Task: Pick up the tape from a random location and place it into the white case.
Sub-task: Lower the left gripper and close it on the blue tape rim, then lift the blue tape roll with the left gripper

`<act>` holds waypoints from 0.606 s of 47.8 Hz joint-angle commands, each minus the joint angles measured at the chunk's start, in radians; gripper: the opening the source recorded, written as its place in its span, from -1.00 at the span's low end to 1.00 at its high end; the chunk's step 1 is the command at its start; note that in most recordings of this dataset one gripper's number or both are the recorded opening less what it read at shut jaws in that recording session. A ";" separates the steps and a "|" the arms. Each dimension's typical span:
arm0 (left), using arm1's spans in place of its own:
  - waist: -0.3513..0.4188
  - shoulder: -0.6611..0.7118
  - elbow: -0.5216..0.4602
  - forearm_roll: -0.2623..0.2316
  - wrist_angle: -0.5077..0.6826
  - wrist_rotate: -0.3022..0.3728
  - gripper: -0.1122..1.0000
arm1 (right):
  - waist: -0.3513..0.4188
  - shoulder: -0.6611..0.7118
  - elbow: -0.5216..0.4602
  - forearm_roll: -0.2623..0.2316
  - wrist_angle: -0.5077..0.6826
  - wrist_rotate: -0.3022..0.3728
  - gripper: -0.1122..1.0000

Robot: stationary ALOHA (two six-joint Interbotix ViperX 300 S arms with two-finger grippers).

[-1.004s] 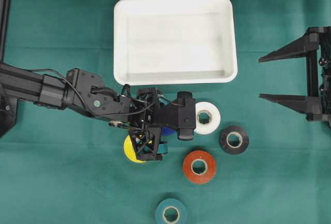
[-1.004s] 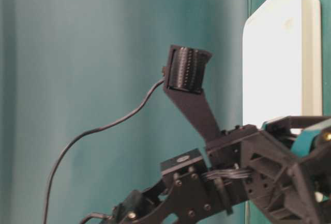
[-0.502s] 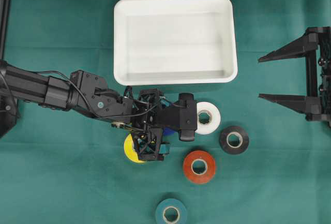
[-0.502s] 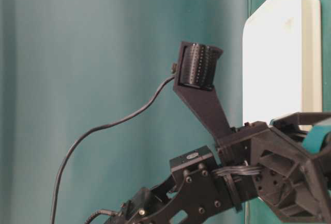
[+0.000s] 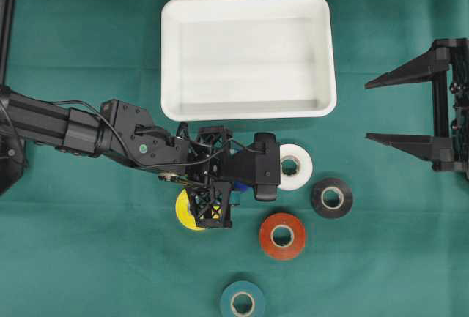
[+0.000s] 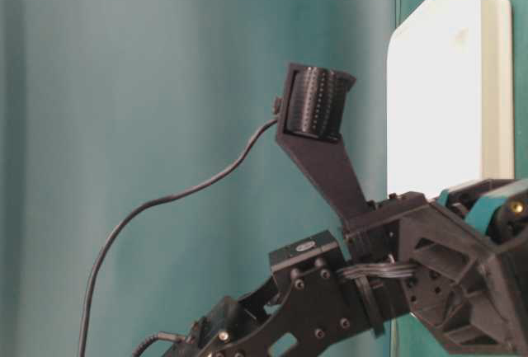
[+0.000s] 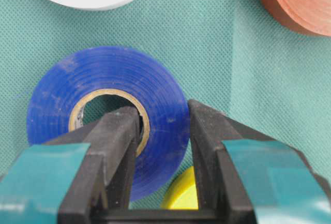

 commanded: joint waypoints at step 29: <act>-0.020 -0.130 -0.037 0.003 0.081 -0.002 -0.40 | -0.002 0.017 -0.017 -0.002 -0.005 0.000 0.85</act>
